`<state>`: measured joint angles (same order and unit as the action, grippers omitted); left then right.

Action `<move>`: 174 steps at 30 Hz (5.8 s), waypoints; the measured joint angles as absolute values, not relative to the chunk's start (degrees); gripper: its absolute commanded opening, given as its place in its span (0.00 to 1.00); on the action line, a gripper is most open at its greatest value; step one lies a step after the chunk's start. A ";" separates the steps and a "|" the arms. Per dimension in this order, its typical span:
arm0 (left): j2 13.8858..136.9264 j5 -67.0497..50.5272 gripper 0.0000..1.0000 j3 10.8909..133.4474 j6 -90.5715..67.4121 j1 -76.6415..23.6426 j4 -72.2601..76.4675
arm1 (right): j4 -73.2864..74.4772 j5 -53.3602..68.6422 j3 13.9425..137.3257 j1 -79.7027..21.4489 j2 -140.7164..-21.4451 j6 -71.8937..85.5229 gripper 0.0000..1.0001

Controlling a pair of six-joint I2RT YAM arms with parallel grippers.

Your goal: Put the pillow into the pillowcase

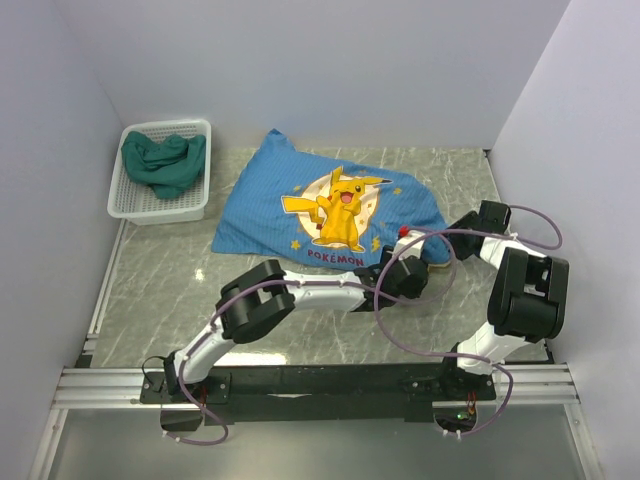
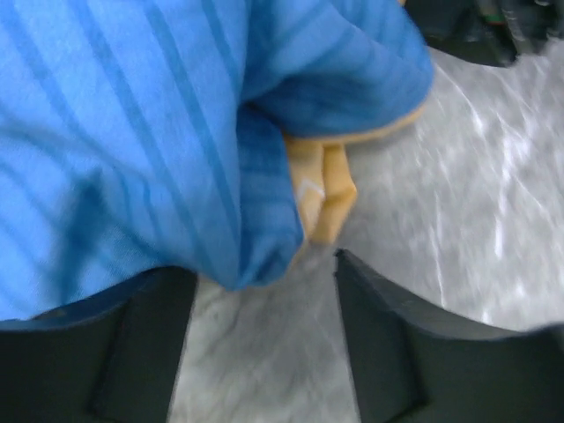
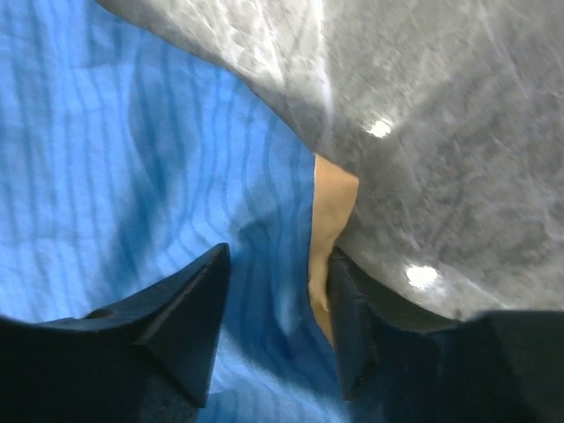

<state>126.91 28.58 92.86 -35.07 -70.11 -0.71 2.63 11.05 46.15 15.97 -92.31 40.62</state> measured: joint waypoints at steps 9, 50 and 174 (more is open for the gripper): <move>130.45 35.64 0.01 95.55 -36.80 -69.69 -1.34 | 4.67 10.70 51.20 15.94 -92.71 40.60 0.05; 103.18 14.17 0.77 72.18 -35.86 -78.52 -9.13 | 19.44 -1.26 64.20 20.12 -83.33 33.36 0.74; 79.33 10.02 0.01 43.24 -54.89 -86.19 -11.94 | 16.32 6.70 37.19 19.94 -65.78 36.95 0.04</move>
<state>79.33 10.02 43.24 -54.89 -86.19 -11.94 16.32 6.70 37.19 19.94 -65.78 36.95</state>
